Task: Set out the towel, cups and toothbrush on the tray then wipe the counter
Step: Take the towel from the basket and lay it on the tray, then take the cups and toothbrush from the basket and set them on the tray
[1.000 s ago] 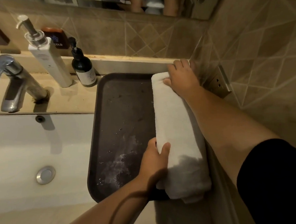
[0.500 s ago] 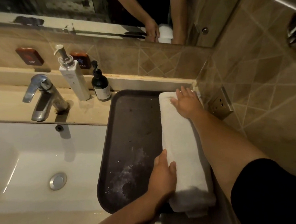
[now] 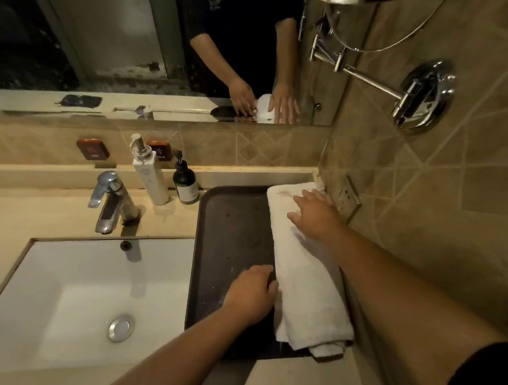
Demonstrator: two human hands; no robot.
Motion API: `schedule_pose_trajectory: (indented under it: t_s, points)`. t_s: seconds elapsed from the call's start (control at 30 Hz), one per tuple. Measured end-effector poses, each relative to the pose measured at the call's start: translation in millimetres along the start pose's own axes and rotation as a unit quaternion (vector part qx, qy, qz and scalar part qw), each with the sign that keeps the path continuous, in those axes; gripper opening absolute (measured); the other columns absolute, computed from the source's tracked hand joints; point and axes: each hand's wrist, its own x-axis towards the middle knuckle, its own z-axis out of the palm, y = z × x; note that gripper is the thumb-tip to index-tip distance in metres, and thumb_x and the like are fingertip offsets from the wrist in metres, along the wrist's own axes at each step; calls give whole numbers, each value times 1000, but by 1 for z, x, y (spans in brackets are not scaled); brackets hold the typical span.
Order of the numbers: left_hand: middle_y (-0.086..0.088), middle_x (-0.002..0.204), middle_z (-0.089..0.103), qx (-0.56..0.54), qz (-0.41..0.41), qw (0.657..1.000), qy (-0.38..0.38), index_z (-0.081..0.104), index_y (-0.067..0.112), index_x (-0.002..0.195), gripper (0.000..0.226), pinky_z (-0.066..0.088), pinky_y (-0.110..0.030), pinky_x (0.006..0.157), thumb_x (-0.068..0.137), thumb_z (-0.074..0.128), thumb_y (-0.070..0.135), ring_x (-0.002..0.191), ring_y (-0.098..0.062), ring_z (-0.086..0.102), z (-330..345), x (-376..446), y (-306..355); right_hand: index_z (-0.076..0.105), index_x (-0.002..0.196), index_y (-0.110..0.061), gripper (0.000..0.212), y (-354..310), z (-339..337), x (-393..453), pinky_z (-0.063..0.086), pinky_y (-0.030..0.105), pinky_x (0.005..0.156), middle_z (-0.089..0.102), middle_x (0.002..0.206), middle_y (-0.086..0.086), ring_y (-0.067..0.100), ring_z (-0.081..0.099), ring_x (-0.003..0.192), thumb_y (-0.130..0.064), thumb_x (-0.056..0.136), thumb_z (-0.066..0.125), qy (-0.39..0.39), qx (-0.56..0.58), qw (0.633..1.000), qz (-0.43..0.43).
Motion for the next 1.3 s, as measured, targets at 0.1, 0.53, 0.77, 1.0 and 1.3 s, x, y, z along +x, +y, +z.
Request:
schedule_pose_trajectory:
  t_s: [0.1, 0.53, 0.77, 1.0, 1.3]
  points:
    - [1, 122, 67, 127, 42, 991, 32, 62, 25, 124, 29, 52, -35, 91, 99, 53, 38, 102, -16, 65, -33, -3, -14, 37, 146, -31, 59, -17, -6, -52, 13, 49, 117, 30, 158, 0, 26, 24, 145, -59, 94, 41, -14, 6, 1000, -6]
    - [-4, 112, 63, 313, 174, 933, -44, 56, 22, 116, 36, 54, -42, 84, 92, 54, 49, 97, -25, 63, -84, -40, -77, 49, 137, -27, 58, -117, 20, -204, 43, 38, 96, 54, 139, 0, 25, 54, 121, -58, 89, 54, -85, 76, 989, 99]
    - [-6, 111, 61, 341, 247, 902, -96, 53, 21, 109, 36, 48, -38, 74, 92, 50, 52, 94, -26, 62, -87, -89, -82, 52, 135, -23, 56, -167, 26, -281, 47, 40, 91, 56, 136, 3, 26, 57, 117, -56, 90, 54, -68, 107, 971, 201]
    - [-8, 127, 59, 375, 351, 841, -170, 52, 21, 127, 54, 48, -42, 84, 92, 46, 60, 110, -32, 60, -34, -145, -54, 49, 138, -22, 59, -170, 31, -399, 48, 38, 91, 57, 133, 7, 27, 56, 117, -55, 89, 54, -88, 139, 935, 314]
    - [-12, 129, 61, 386, 503, 735, -242, 50, 20, 133, 56, 50, -43, 90, 92, 50, 57, 116, -34, 61, 87, -292, 11, 39, 146, -11, 62, -187, 53, -611, 34, 39, 108, 46, 147, 16, 31, 44, 132, -50, 98, 47, -54, 159, 869, 465]
